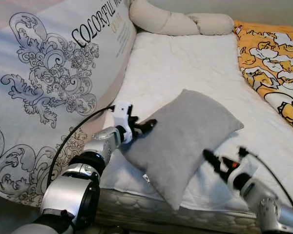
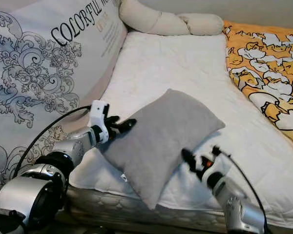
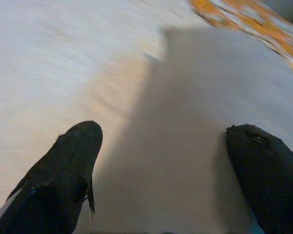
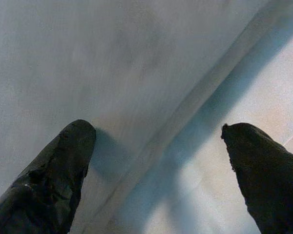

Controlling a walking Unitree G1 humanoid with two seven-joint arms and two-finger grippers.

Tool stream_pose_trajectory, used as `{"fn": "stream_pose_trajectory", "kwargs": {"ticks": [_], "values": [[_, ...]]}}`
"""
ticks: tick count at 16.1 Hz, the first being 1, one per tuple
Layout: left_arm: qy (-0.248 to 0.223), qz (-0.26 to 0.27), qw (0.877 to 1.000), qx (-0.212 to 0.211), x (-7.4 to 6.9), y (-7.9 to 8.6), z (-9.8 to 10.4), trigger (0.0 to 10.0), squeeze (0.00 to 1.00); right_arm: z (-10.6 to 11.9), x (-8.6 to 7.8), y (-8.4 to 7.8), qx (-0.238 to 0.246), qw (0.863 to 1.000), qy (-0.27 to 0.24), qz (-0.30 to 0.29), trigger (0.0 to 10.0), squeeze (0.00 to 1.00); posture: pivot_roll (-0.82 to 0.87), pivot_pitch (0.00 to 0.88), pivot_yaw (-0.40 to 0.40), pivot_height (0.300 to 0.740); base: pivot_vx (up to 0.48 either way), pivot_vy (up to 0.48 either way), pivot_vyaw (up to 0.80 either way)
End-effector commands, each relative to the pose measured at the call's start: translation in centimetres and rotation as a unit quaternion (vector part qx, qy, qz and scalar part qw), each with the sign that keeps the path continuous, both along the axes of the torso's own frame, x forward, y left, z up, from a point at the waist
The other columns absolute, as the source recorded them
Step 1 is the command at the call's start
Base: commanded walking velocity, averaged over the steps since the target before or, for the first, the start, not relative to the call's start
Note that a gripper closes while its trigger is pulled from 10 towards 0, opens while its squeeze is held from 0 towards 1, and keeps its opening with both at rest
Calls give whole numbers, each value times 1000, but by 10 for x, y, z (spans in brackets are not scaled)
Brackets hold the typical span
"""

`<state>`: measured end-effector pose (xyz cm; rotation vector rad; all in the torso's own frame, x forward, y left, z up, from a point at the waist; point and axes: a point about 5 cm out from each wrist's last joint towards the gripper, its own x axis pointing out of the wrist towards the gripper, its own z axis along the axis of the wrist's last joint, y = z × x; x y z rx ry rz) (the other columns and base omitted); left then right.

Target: Clean up the room

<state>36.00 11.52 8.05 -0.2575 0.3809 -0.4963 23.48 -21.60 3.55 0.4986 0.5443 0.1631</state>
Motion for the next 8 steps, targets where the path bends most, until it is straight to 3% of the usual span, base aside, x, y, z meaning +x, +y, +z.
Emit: {"fn": "stream_pose_trajectory", "kwargs": {"ticks": [1,4,5,6,7,8], "values": [[-30,66,997,0,12,14,15,10000,1000,6,-2,5,10,1000,-5,29,10000,1000,-94,0,57,740,0,0,0],[-12,90,995,-37,14,14,17,10000,1000,6,-1,14,41,998,-9,39,10000,1000,-96,0,59,740,0,0,0],[-1,71,997,-35,12,10,14,10000,420,8,0,17,53,998,-13,41,10000,1000,-96,0,59,740,0,0,0],[9,57,998,-29,9,6,10,10000,0,9,1,19,63,997,-16,44,10000,1000,-98,0,61,740,0,0,0],[20,32,999,-11,5,0,3,10000,0,11,2,23,74,996,-16,51,10000,1000,-101,0,65,740,0,0,0],[38,-12,999,36,-6,-9,-12,10000,0,11,2,31,80,994,-15,73,10000,1000,-104,0,67,740,0,0,0]]}}
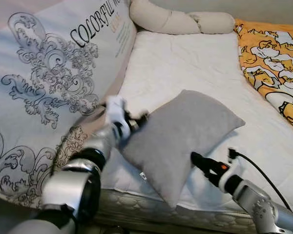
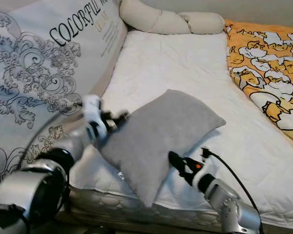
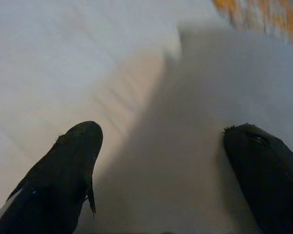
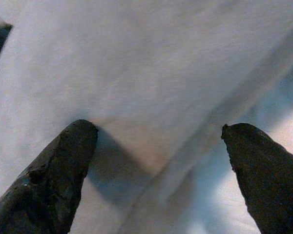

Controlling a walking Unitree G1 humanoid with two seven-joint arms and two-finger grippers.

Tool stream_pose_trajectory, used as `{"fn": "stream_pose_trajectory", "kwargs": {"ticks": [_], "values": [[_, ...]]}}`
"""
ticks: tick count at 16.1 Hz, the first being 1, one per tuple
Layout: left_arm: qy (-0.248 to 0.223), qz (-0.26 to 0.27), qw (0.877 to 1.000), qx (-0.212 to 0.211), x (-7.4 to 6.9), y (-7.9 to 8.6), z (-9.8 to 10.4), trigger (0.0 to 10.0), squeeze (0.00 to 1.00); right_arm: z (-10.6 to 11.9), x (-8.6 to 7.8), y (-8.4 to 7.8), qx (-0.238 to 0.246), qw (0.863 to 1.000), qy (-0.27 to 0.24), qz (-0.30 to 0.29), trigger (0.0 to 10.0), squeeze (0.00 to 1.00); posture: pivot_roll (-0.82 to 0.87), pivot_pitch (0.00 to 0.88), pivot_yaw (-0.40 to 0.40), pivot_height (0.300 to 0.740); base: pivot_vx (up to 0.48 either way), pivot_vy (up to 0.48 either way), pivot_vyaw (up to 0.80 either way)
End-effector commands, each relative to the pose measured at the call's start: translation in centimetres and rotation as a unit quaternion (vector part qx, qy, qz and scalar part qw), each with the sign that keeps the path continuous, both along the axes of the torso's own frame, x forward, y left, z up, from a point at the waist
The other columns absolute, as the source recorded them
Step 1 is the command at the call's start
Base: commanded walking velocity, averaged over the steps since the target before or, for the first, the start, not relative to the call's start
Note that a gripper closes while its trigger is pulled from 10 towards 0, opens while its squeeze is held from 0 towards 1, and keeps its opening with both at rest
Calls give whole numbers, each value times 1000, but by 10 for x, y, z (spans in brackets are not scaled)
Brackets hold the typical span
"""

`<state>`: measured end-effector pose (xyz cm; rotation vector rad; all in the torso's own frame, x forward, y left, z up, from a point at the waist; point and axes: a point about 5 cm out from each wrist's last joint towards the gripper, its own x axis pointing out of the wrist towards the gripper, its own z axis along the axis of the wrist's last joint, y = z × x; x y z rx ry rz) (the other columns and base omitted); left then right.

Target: Clean up the room

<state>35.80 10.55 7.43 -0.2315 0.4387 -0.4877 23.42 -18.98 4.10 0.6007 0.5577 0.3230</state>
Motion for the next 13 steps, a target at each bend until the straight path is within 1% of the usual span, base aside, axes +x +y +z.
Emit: {"fn": "stream_pose_trajectory", "kwargs": {"ticks": [1,2,3,4,5,6,7,8,9,10,11,13], "values": [[34,-38,998,27,-11,-6,-16,10000,0,5,3,8,7,1000,-7,19,10000,1000,-106,0,70,740,0,0,0],[51,-71,996,28,-19,-13,-24,10000,0,4,4,8,3,1000,-4,16,10000,1000,-106,0,71,740,0,0,0],[71,-107,992,14,-27,-21,-31,10000,0,3,5,7,0,1000,-4,12,10000,1000,-105,0,71,740,0,0,0],[99,-140,985,-17,-36,-28,-36,10000,0,3,6,5,-3,1000,-4,5,10000,1000,-103,0,70,740,0,0,0],[124,-176,975,-60,-43,-34,-39,10000,0,2,7,0,-12,1000,-2,-9,10000,1000,-102,0,69,740,0,0,0],[124,-176,975,-60,-43,-34,-39,10000,0,2,7,0,-12,1000,-2,-9,10000,1000,-102,0,69,740,0,0,0],[139,-222,960,-96,-49,-39,-37,10000,0,1,8,-7,-25,999,3,-24,10000,1000,-94,0,66,740,0,0,0],[147,-256,949,-111,-52,-42,-36,10000,0,-2,8,-14,-38,998,11,-40,10000,1000,-89,0,64,740,0,0,0],[133,-273,948,-95,-53,-42,-36,10000,0,-3,9,-19,-48,997,13,-50,10000,314,-86,0,64,740,0,0,0],[120,-265,954,-67,-52,-41,-38,7294,0,-4,9,-24,-56,996,17,-61,10000,0,-84,0,64,740,0,0,0],[111,-251,960,-54,-51,-40,-39,0,0,-4,10,-26,-59,996,17,-65,10000,0,-84,0,66,740,0,0,0],[104,-234,965,-52,-49,-38,-38,0,0,-5,10,-26,-60,996,16,-63,10000,0,-83,0,68,740,0,0,0]]}}
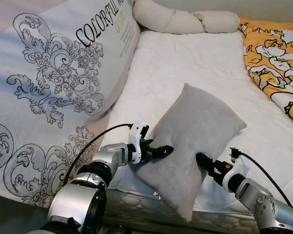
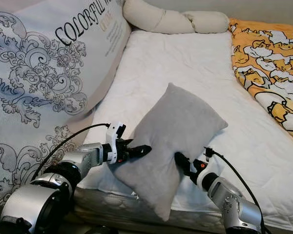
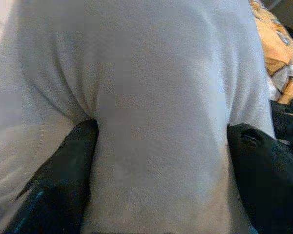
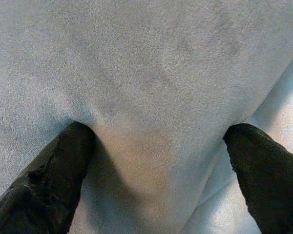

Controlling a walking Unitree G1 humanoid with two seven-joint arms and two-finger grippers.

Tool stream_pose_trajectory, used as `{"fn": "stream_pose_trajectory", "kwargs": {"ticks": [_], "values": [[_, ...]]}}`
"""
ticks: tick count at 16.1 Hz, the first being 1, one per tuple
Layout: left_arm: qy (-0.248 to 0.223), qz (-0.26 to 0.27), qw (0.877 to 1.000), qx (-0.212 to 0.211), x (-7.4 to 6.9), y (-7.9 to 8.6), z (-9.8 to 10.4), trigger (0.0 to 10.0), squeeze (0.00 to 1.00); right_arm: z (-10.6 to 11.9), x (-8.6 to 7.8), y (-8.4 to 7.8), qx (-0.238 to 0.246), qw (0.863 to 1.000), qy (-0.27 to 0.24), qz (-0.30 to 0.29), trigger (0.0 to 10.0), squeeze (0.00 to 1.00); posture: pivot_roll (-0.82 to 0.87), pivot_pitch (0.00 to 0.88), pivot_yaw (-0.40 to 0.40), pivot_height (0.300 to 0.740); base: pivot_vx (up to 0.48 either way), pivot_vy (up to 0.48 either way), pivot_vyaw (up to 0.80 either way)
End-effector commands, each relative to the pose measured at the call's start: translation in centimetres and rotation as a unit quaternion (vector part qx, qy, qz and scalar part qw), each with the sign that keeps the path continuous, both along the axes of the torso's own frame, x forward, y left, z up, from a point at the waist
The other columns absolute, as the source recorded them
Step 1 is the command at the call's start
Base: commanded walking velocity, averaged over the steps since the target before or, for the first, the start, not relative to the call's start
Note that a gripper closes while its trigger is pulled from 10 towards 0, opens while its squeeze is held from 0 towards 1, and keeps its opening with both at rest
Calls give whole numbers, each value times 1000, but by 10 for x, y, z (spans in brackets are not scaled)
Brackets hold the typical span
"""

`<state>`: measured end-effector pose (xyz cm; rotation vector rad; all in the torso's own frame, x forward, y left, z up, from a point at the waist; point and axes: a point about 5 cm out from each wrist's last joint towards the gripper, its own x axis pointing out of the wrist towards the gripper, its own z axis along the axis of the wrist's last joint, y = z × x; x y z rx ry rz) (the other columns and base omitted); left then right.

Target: Clean up the room

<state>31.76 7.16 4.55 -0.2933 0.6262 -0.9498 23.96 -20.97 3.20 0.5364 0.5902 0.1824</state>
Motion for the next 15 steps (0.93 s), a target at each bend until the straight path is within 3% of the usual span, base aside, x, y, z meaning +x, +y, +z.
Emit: {"fn": "stream_pose_trajectory", "kwargs": {"ticks": [1,6,15], "values": [[20,-2,1000,16,-8,-3,-10,0,0,3,5,-6,-12,1000,-11,-10,10000,0,-83,0,70,740,0,0,0],[10,24,1000,5,-8,-4,-11,0,0,1,3,-2,-14,1000,-12,-5,10000,0,-79,0,71,740,0,0,0],[-6,-11,1000,9,-14,-10,-13,0,0,1,2,1,-16,1000,-21,17,10000,0,-76,0,72,740,0,0,0]]}}
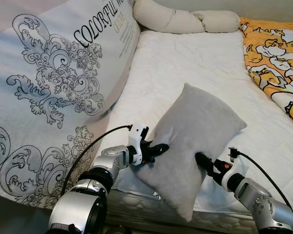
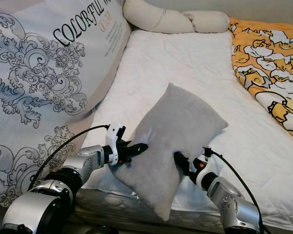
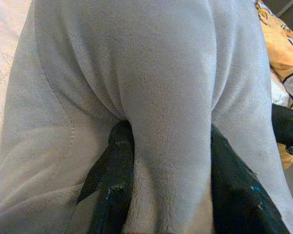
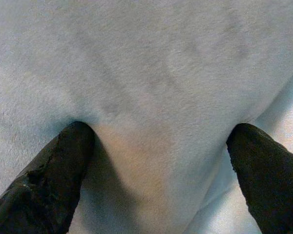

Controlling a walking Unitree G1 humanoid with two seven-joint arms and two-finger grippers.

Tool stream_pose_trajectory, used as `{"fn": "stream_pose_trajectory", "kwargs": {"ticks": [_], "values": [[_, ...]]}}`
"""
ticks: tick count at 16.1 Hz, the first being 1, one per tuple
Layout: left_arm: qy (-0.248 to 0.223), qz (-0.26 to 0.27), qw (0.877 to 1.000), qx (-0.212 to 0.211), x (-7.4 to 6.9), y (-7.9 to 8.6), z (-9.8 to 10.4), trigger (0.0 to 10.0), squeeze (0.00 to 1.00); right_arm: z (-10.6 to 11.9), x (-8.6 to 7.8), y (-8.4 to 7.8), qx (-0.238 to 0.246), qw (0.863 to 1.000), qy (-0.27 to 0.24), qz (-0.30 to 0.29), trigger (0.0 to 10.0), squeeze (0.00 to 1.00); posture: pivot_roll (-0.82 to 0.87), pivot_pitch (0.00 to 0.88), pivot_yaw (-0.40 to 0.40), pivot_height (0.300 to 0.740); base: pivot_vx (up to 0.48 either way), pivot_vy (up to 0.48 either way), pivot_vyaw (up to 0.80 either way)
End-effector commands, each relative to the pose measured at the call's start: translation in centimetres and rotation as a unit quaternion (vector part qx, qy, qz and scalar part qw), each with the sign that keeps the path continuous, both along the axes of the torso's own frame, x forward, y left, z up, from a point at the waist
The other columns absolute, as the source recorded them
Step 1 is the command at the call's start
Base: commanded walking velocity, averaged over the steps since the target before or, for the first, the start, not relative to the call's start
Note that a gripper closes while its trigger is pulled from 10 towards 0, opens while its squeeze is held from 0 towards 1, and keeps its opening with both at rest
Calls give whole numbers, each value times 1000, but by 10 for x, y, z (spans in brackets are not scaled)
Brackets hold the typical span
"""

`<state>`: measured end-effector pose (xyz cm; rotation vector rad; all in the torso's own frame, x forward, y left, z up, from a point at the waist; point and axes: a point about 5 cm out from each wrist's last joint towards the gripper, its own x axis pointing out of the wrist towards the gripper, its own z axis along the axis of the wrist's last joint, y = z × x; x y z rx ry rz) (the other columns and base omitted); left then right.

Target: Clean up the room

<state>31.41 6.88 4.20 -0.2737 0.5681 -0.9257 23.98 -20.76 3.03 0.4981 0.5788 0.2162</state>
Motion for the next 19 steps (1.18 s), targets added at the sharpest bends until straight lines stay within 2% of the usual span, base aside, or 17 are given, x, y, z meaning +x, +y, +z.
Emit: {"fn": "stream_pose_trajectory", "kwargs": {"ticks": [1,3,4,5,6,7,9,10,12,14,15,16,17,19], "values": [[15,-23,1000,12,-9,-7,-8,0,0,3,1,0,-3,1000,-14,7,10000,0,-77,0,73,740,0,0,0],[-11,-23,1000,18,-3,-5,-2,0,0,6,1,1,-1,1000,-22,15,10000,0,-77,0,74,740,0,0,0],[-53,-28,998,35,3,-1,6,0,0,8,2,0,0,999,-28,16,10000,0,-74,0,73,740,0,0,0],[-72,-33,996,45,5,0,10,0,0,9,2,0,0,999,-30,16,10000,0,-71,0,72,740,0,0,0],[-104,-43,992,60,8,1,15,0,0,9,4,-1,-1,999,-32,15,10000,0,-67,0,70,740,0,0,0],[-160,-52,983,70,15,2,30,0,0,10,8,0,-5,999,-38,15,10000,0,-64,0,69,740,0,0,0],[-200,-46,976,67,22,3,45,0,0,13,13,4,-6,999,-47,21,10000,0,-51,0,63,740,0,0,0],[-252,-20,965,70,33,10,68,0,0,18,23,12,-6,998,-60,31,10000,0,-40,0,57,740,0,0,0],[-287,9,956,67,40,18,86,0,0,22,32,19,-5,997,-70,40,10000,0,-28,0,51,740,0,0,0],[-331,36,941,65,45,29,107,0,0,26,46,30,-3,995,-83,50,10000,0,-10,0,43,740,0,0,0],[-356,53,931,68,47,36,117,0,0,30,55,39,-2,994,-91,57,10000,0,3,0,36,740,0,0,0],[-388,72,915,81,47,46,128,0,0,35,65,50,-2,993,-101,67,10000,0,11,0,33,740,0,0,0],[-426,112,892,101,43,68,144,0,0,44,83,73,2,989,-117,90,10000,0,27,0,27,740,0,0,0],[-438,139,880,120,39,82,151,0,0,50,93,89,3,986,-125,108,10000,0,36,0,23,740,0,0,0]]}}
